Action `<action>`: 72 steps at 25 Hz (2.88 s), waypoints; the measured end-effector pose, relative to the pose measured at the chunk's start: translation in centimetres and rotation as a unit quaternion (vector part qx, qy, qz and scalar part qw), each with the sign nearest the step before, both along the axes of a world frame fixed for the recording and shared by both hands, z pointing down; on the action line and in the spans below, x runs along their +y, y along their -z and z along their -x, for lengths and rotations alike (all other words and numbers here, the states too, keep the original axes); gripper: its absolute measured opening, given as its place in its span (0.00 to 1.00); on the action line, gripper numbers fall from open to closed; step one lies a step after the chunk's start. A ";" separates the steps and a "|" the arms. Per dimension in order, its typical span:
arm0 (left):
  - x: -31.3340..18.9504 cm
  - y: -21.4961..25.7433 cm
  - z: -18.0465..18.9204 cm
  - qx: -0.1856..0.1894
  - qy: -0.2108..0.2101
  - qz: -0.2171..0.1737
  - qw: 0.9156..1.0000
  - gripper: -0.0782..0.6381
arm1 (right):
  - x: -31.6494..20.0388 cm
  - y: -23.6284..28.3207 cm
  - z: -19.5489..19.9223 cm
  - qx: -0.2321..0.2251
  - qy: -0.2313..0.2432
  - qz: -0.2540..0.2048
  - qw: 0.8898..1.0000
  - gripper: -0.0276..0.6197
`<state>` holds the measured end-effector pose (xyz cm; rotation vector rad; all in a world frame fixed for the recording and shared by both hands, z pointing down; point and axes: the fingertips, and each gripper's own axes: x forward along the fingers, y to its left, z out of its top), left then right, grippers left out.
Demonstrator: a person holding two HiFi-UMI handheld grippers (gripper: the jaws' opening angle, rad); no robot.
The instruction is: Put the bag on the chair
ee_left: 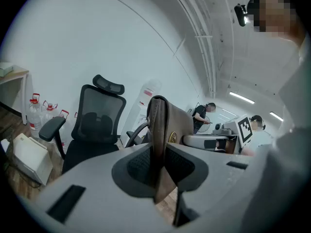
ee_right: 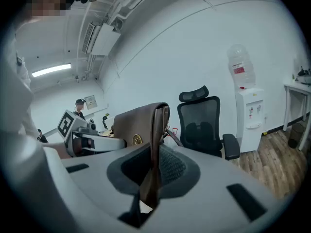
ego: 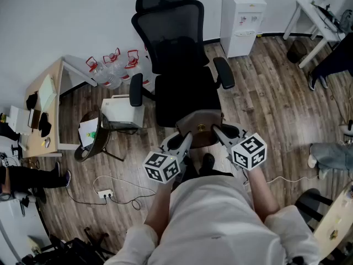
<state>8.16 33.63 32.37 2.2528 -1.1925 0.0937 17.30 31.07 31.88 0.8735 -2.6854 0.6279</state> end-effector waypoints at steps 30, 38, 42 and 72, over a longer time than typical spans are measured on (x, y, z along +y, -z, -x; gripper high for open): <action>-0.3 -1.9 1.6 -0.009 -0.007 0.027 1.000 0.19 | -0.3 -2.3 1.6 0.009 0.009 0.013 1.000 0.15; -3.4 -2.0 3.6 -0.010 -0.020 0.029 0.999 0.19 | -3.2 -2.4 3.5 0.021 -0.006 0.015 1.000 0.16; -4.9 -2.2 5.0 -0.014 -0.025 0.031 0.999 0.19 | -4.7 -2.6 4.9 0.024 -0.009 0.020 0.999 0.16; -17.3 -3.8 15.4 0.005 -0.083 0.045 0.996 0.19 | -16.3 -3.9 15.2 0.063 -0.065 0.043 0.995 0.17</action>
